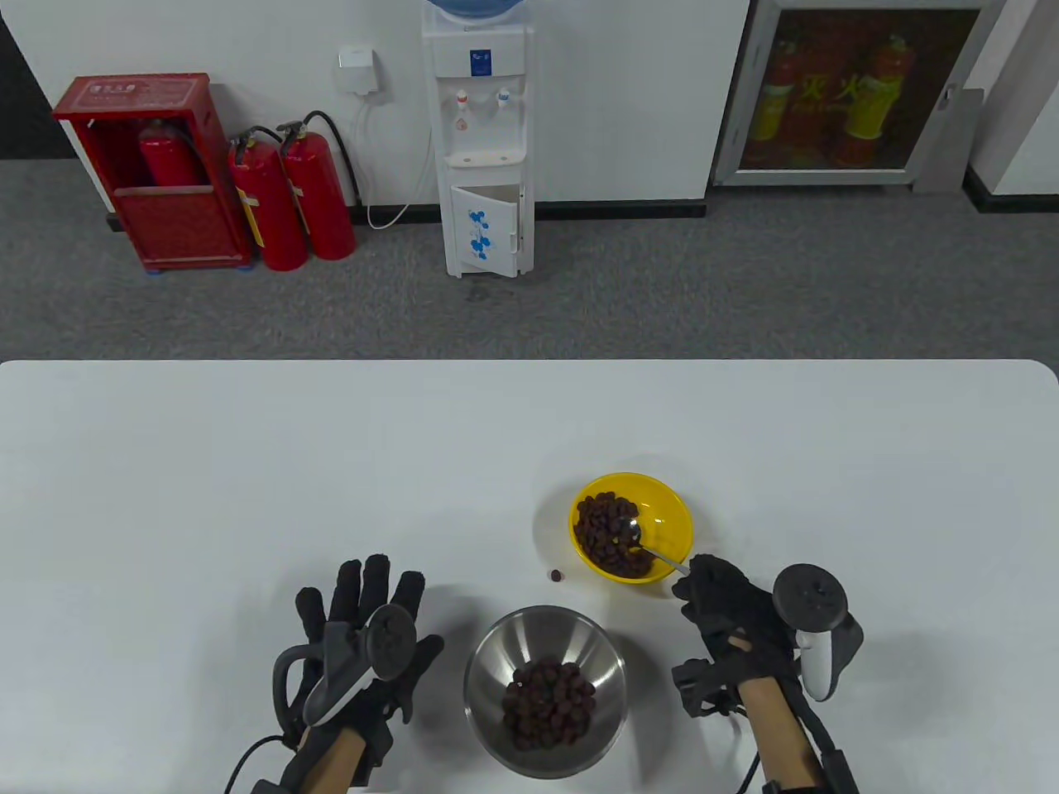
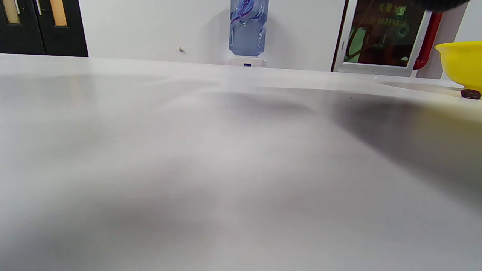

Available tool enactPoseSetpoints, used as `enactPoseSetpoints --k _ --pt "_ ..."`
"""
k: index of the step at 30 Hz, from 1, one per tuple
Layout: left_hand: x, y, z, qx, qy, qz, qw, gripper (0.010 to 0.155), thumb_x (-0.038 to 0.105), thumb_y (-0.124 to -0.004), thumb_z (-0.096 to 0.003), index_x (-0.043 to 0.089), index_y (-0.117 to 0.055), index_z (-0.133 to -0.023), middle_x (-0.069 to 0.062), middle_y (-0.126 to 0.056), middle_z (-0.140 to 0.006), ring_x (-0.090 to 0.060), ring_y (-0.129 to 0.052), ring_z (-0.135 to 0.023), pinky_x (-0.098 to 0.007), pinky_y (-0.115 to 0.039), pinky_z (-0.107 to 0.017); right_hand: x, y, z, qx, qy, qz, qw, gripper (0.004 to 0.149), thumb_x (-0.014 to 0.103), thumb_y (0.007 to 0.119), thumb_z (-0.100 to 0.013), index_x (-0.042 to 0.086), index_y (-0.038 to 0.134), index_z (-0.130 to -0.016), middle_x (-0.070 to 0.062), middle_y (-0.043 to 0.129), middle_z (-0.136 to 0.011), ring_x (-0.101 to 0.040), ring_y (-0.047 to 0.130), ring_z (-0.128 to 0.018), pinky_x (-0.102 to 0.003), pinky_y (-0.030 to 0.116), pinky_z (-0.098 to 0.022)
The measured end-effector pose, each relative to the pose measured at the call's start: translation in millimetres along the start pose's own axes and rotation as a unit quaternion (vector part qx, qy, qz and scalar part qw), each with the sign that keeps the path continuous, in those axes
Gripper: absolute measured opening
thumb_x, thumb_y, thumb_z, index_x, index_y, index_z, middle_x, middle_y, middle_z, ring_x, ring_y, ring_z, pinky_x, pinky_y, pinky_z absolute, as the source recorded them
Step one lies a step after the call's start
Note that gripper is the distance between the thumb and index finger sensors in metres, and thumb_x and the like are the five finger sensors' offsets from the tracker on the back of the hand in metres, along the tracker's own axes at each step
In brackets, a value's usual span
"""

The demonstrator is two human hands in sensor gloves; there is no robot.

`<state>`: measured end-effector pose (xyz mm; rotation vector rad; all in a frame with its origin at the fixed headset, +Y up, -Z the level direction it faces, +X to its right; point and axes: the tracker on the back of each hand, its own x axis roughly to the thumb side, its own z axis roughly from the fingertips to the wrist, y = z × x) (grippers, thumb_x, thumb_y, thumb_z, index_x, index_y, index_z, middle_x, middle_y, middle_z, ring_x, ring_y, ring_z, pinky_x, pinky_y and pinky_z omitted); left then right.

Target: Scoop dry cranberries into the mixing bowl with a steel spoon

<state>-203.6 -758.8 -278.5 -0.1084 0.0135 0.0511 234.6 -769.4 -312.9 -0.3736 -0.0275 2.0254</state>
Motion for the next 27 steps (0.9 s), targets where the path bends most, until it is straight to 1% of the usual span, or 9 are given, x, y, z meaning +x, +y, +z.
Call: enactPoseSetpoints --k 3,9,14,17,20,21,23,24,27 --pt "0 0 0 -0.002 0.0 -0.002 1.0 0.078 0.075 -0.057 -0.04 0.052 -0.024 -0.106 0.008 -0.008 -0.122 -0.028 -0.009 -0.117 -0.071 -0.005 -0.071 -1 -1 -1 -0.004 0.001 0.013 1.0 0.048 0.039 0.079 -0.049 0.011 0.08 -0.088 -0.003 0.101 -0.071 -0.026 0.104 -0.056 -0.046 0.08 -0.04" --pt "1 -1 1 -0.004 0.0 -0.002 1.0 0.078 0.075 -0.057 -0.04 0.052 -0.024 -0.106 0.008 -0.008 -0.122 -0.028 -0.009 -0.116 -0.071 -0.005 -0.071 0 -1 0 -0.001 0.002 0.006 1.0 0.048 0.04 0.078 -0.05 0.014 0.079 -0.09 -0.005 0.099 -0.074 -0.027 0.102 -0.058 -0.048 0.078 -0.041" --pt "2 -1 0 -0.004 -0.001 -0.002 1.0 0.078 0.075 -0.057 -0.0399 0.052 -0.024 -0.106 0.008 -0.008 -0.122 -0.028 -0.009 -0.117 -0.071 -0.005 -0.071 0 -3 0 -0.007 0.003 0.014 1.0 0.053 0.041 0.078 -0.049 0.016 0.073 -0.095 -0.008 0.097 -0.077 -0.03 0.1 -0.06 -0.049 0.076 -0.043" --pt "2 -1 0 -0.006 0.0 -0.002 1.0 0.078 0.075 -0.057 -0.04 0.052 -0.024 -0.106 0.008 -0.008 -0.122 -0.028 -0.009 -0.117 -0.07 -0.005 -0.071 3 -9 1 0.004 0.009 0.031 0.999 0.058 0.044 0.078 -0.049 0.018 0.067 -0.1 -0.012 0.093 -0.081 -0.032 0.097 -0.063 -0.053 0.072 -0.046" --pt "0 0 1 -0.005 0.002 -0.001 1.0 0.078 0.075 -0.057 -0.0399 0.052 -0.024 -0.106 0.008 -0.008 -0.122 -0.028 -0.009 -0.117 -0.071 -0.004 -0.071 10 -22 7 -0.014 0.0 0.06 0.998 0.061 0.046 0.078 -0.048 0.019 0.063 -0.102 -0.013 0.089 -0.084 -0.033 0.095 -0.064 -0.054 0.07 -0.046" --pt "0 1 1 -0.003 0.002 -0.001 1.0 0.078 0.075 -0.057 -0.04 0.051 -0.024 -0.106 0.008 -0.008 -0.122 -0.028 -0.009 -0.116 -0.071 -0.004 -0.071 13 -27 10 -0.021 -0.01 0.077 0.997 0.061 0.046 0.078 -0.048 0.02 0.063 -0.102 -0.014 0.088 -0.085 -0.033 0.095 -0.065 -0.054 0.07 -0.047" --pt "-1 3 1 -0.001 0.001 0.007 1.0 0.078 0.075 -0.057 -0.0401 0.051 -0.024 -0.107 0.008 -0.008 -0.122 -0.028 -0.009 -0.116 -0.071 -0.005 -0.071 20 -37 20 -0.029 -0.048 0.116 0.992 0.057 0.048 0.079 -0.048 0.028 0.068 -0.1 -0.013 0.087 -0.088 -0.033 0.093 -0.067 -0.055 0.068 -0.048" --pt "-2 3 2 -0.001 0.002 0.012 1.0 0.078 0.075 -0.057 -0.04 0.051 -0.024 -0.106 0.008 -0.008 -0.122 -0.028 -0.009 -0.116 -0.071 -0.005 -0.071 23 -41 25 -0.041 -0.07 0.133 0.988 0.057 0.048 0.08 -0.047 0.029 0.07 -0.1 -0.012 0.087 -0.088 -0.033 0.093 -0.068 -0.056 0.068 -0.048" --pt "-4 5 5 -0.005 0.003 0.028 1.0 0.078 0.075 -0.057 -0.0401 0.051 -0.024 -0.107 0.008 -0.008 -0.122 -0.028 -0.009 -0.116 -0.071 -0.005 -0.071 36 -49 42 -0.091 -0.134 0.202 0.966 0.057 0.052 0.081 -0.045 0.034 0.072 -0.099 -0.009 0.081 -0.095 -0.032 0.087 -0.077 -0.057 0.066 -0.053"
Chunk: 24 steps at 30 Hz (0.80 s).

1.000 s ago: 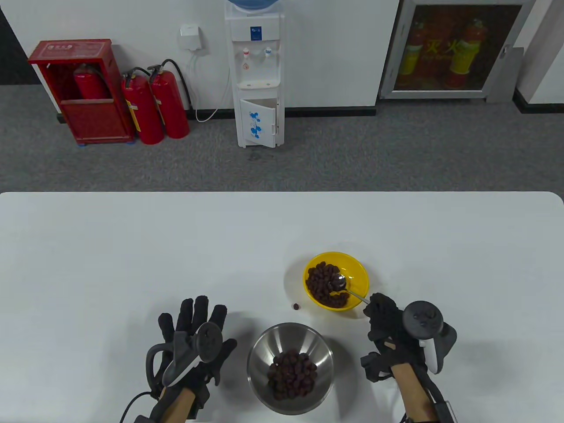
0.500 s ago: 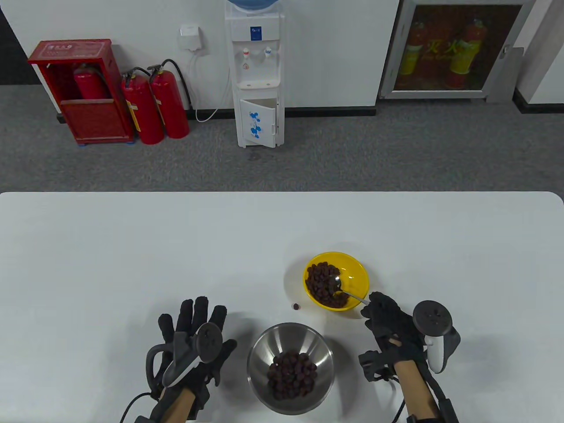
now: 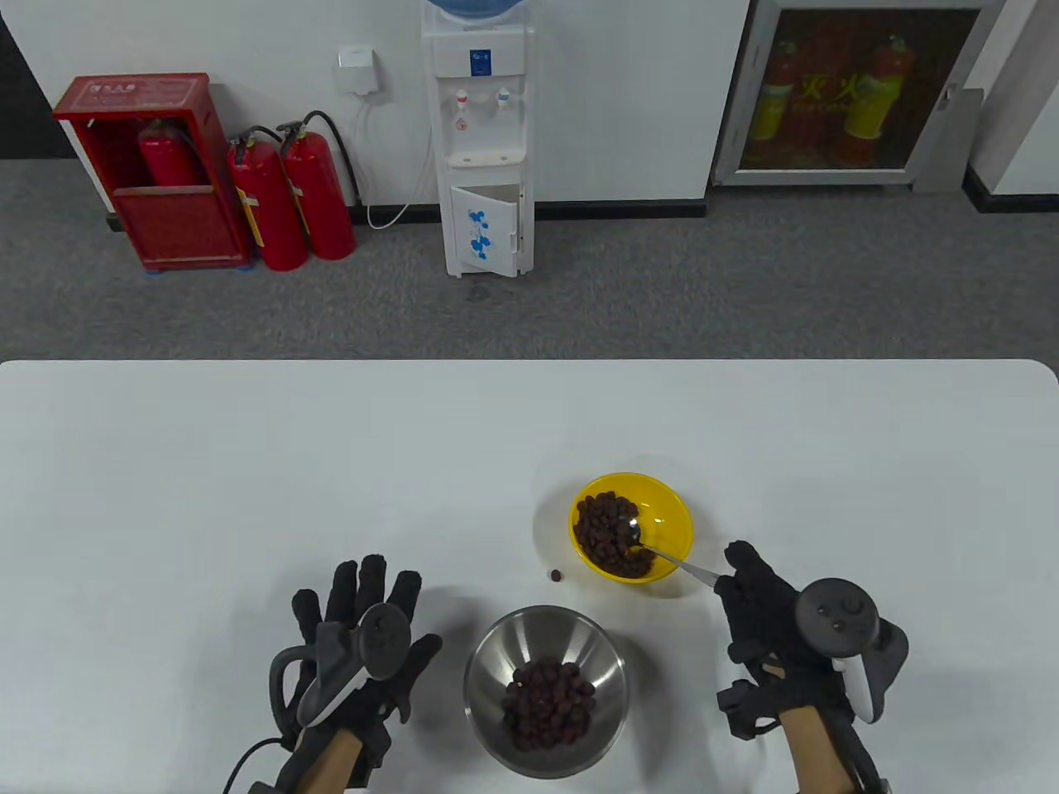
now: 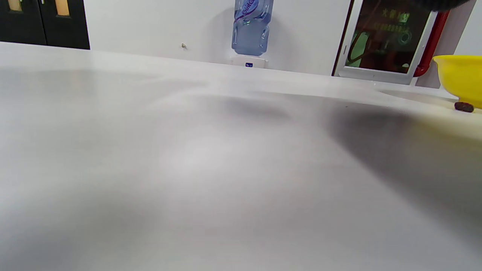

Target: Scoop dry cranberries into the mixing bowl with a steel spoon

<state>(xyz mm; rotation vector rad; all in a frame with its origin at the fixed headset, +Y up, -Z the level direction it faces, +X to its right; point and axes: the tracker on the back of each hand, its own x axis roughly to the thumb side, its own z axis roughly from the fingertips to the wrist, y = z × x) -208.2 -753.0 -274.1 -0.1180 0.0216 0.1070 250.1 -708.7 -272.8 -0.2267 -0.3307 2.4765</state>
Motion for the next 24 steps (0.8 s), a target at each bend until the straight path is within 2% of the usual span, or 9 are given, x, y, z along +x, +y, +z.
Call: enactPoseSetpoints --k 1,4,8,11,13,18,24 --pt "-1 1 2 -0.001 0.002 0.005 1.0 0.078 0.075 -0.057 -0.0402 0.051 -0.024 -0.106 0.008 -0.008 -0.122 -0.028 -0.009 -0.116 -0.071 -0.005 -0.071 5 -4 6 -0.019 -0.026 0.038 0.999 0.059 0.055 0.081 -0.044 0.037 0.07 -0.099 -0.007 0.074 -0.101 -0.032 0.08 -0.085 -0.059 0.062 -0.057" --pt "-2 6 6 0.014 0.003 0.012 1.0 0.079 0.075 -0.057 -0.0402 0.052 -0.021 -0.106 0.008 -0.007 -0.122 -0.028 -0.009 -0.116 -0.07 -0.006 -0.072 14 -5 16 -0.026 -0.069 0.088 0.993 0.068 0.058 0.081 -0.043 0.041 0.057 -0.105 -0.004 0.055 -0.111 -0.031 0.065 -0.097 -0.061 0.053 -0.065" --pt "-3 9 13 0.033 0.002 0.009 0.999 0.079 0.075 -0.057 -0.0401 0.052 -0.02 -0.106 0.008 -0.006 -0.121 -0.028 -0.008 -0.116 -0.07 -0.006 -0.072 23 -4 23 -0.035 -0.092 0.167 0.981 0.075 0.062 0.079 -0.042 0.047 0.043 -0.106 0.004 0.035 -0.117 -0.029 0.04 -0.11 -0.066 0.036 -0.073" --pt "-5 10 15 0.041 0.003 0.0 0.999 0.079 0.075 -0.057 -0.0401 0.052 -0.02 -0.106 0.008 -0.006 -0.121 -0.028 -0.008 -0.116 -0.07 -0.006 -0.071 25 -5 27 -0.037 -0.105 0.227 0.968 0.079 0.065 0.078 -0.04 0.05 0.037 -0.106 0.007 0.027 -0.118 -0.027 0.028 -0.113 -0.067 0.028 -0.076" --pt "-7 8 14 0.041 0.009 0.003 0.999 0.078 0.075 -0.057 -0.0401 0.055 -0.019 -0.105 0.01 0.001 -0.119 -0.027 -0.005 -0.115 -0.07 -0.007 -0.071 24 -2 27 -0.001 -0.122 0.25 0.961 0.082 0.068 0.077 -0.039 0.052 0.031 -0.106 0.009 0.017 -0.118 -0.024 0.016 -0.114 -0.068 0.019 -0.076" --pt "-7 3 11 0.025 0.015 -0.017 0.999 0.077 0.076 -0.057 -0.04 0.058 -0.017 -0.103 0.012 0.003 -0.119 -0.026 -0.001 -0.115 -0.07 -0.004 -0.071 21 6 25 0.024 -0.115 0.296 0.948 0.09 0.074 0.076 -0.035 0.055 0.019 -0.103 0.013 0.001 -0.114 -0.024 -0.003 -0.111 -0.067 0.006 -0.074" --pt "-4 1 11 0.02 0.016 -0.04 0.999 0.077 0.077 -0.057 -0.0394 0.06 -0.015 -0.102 0.014 0.006 -0.118 -0.025 0.002 -0.114 -0.069 -0.001 -0.07 22 12 25 0.037 -0.11 0.321 0.94 0.095 0.077 0.075 -0.034 0.056 0.01 -0.1 0.014 -0.011 -0.11 -0.025 -0.013 -0.106 -0.066 0.0 -0.071"
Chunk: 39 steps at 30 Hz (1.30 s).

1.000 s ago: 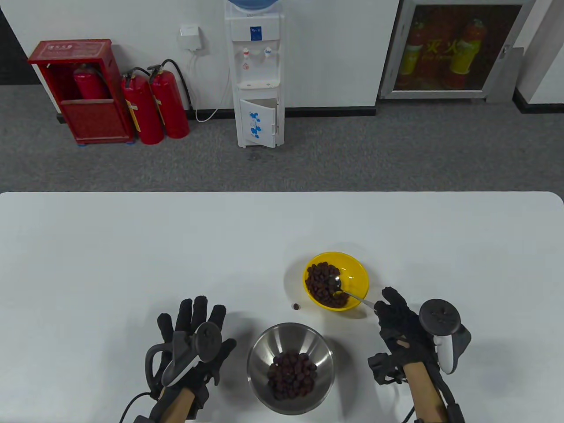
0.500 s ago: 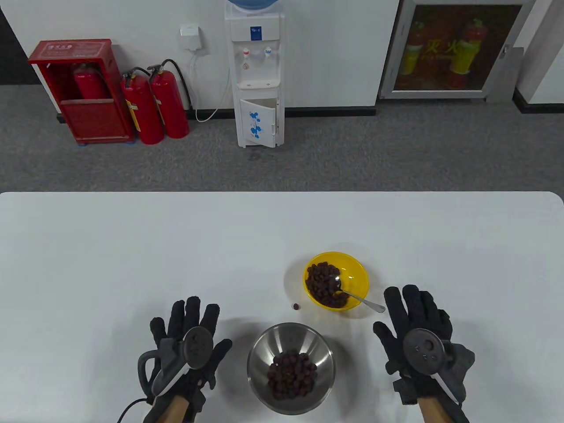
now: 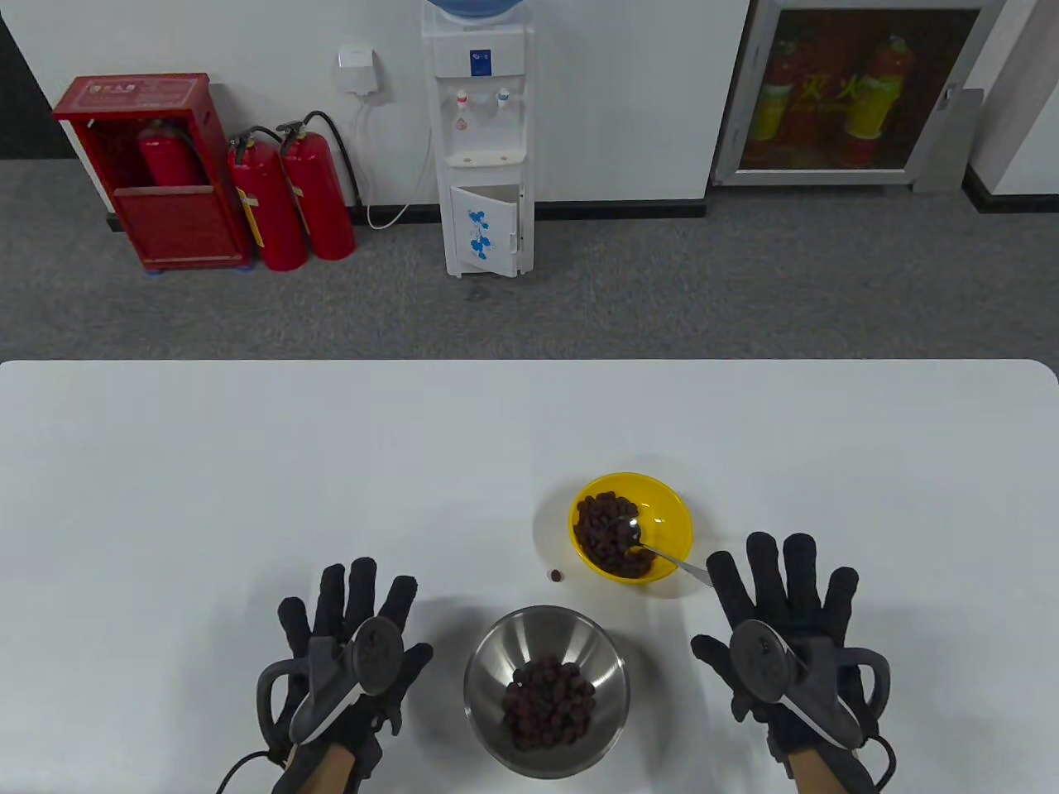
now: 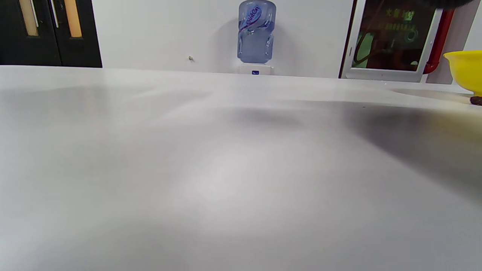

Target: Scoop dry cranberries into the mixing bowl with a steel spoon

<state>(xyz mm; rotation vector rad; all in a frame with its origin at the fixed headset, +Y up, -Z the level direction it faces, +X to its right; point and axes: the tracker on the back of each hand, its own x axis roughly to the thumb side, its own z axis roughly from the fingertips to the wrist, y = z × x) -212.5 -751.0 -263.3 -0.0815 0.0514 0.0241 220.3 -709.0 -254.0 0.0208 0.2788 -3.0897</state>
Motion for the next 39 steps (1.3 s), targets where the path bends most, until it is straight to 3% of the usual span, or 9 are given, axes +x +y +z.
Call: enactPoseSetpoints --k 16,39 --pt "8 -3 0 -0.02 0.004 -0.024 1.0 0.079 0.079 -0.056 -0.0387 0.061 -0.012 -0.101 0.018 0.01 -0.116 -0.03 0.009 -0.113 -0.07 0.001 -0.068 10 7 0 0.02 -0.005 0.028 0.999 0.094 0.08 0.071 -0.034 0.056 0.01 -0.101 0.012 -0.007 -0.111 -0.027 -0.006 -0.108 -0.068 0.008 -0.073" --pt "9 -6 0 -0.025 -0.003 -0.012 1.0 0.078 0.078 -0.056 -0.0389 0.06 -0.015 -0.102 0.017 0.006 -0.117 -0.029 0.005 -0.114 -0.07 0.001 -0.068 15 9 0 0.028 -0.003 0.014 0.999 0.091 0.078 0.072 -0.034 0.056 0.016 -0.102 0.015 -0.005 -0.111 -0.025 -0.009 -0.107 -0.066 0.003 -0.072"
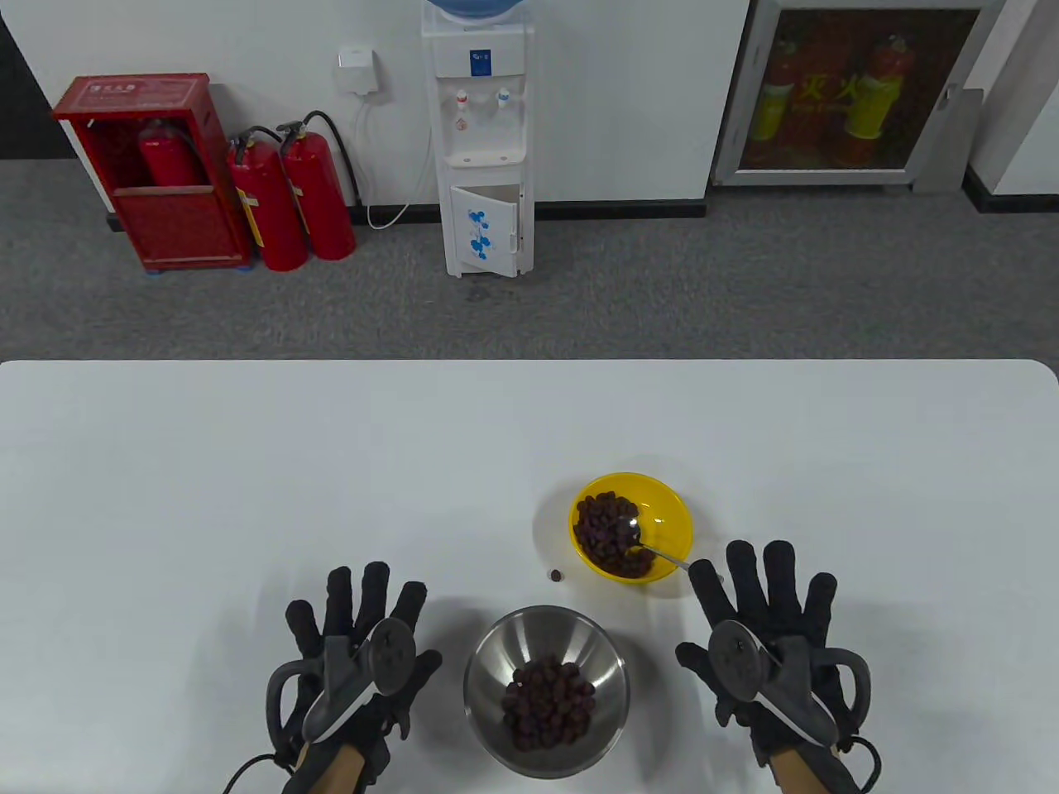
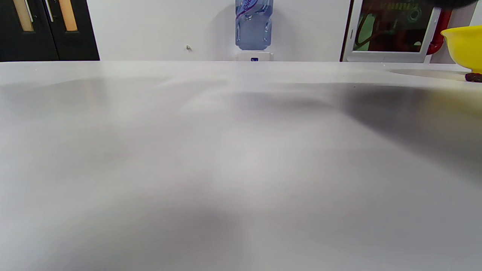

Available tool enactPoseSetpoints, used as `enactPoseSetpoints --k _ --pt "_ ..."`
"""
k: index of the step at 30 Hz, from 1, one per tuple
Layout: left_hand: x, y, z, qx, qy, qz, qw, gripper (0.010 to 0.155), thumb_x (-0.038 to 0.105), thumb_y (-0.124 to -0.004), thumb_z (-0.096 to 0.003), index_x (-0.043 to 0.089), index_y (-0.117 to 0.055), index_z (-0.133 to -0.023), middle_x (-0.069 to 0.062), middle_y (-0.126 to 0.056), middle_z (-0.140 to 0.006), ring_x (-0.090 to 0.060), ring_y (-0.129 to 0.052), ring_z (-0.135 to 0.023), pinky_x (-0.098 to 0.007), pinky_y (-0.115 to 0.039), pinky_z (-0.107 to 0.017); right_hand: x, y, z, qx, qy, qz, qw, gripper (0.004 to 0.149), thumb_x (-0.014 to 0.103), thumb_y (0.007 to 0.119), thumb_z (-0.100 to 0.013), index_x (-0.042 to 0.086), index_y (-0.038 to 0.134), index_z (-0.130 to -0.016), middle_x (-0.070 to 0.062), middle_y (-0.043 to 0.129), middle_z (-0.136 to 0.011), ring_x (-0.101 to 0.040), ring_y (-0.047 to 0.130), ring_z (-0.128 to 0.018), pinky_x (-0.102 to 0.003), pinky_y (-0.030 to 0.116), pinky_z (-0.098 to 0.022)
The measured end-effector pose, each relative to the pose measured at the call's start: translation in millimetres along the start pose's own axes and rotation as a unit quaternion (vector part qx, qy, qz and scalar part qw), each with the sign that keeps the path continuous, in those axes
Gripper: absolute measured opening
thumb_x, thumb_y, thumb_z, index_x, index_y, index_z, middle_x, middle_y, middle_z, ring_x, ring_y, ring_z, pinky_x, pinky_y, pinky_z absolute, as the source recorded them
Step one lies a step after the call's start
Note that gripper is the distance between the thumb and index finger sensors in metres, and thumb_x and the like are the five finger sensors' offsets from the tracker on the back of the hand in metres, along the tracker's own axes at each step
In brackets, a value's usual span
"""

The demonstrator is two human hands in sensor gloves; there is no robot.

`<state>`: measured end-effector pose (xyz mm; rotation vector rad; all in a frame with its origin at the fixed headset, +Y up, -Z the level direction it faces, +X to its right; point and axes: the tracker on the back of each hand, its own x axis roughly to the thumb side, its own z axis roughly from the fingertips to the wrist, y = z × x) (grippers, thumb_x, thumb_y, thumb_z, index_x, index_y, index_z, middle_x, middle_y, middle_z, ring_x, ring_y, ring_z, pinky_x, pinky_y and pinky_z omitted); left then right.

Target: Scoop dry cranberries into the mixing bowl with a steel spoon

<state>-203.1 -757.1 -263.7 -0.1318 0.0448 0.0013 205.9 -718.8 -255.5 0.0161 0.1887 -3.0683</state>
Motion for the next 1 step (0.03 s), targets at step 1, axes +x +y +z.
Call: enactPoseSetpoints --k 1 --pt "0.1 -0.1 0.1 -0.001 0.0 0.001 1.0 0.078 0.078 -0.056 -0.0389 0.06 -0.015 -0.102 0.017 0.006 -0.118 -0.029 0.005 -0.114 -0.071 0.001 -0.068 0.2 -0.2 0.1 0.001 -0.001 0.001 1.0 0.091 0.078 0.072 -0.034 0.056 0.016 -0.102 0.015 -0.005 -0.112 -0.025 -0.009 -0.107 -0.067 0.004 -0.072"
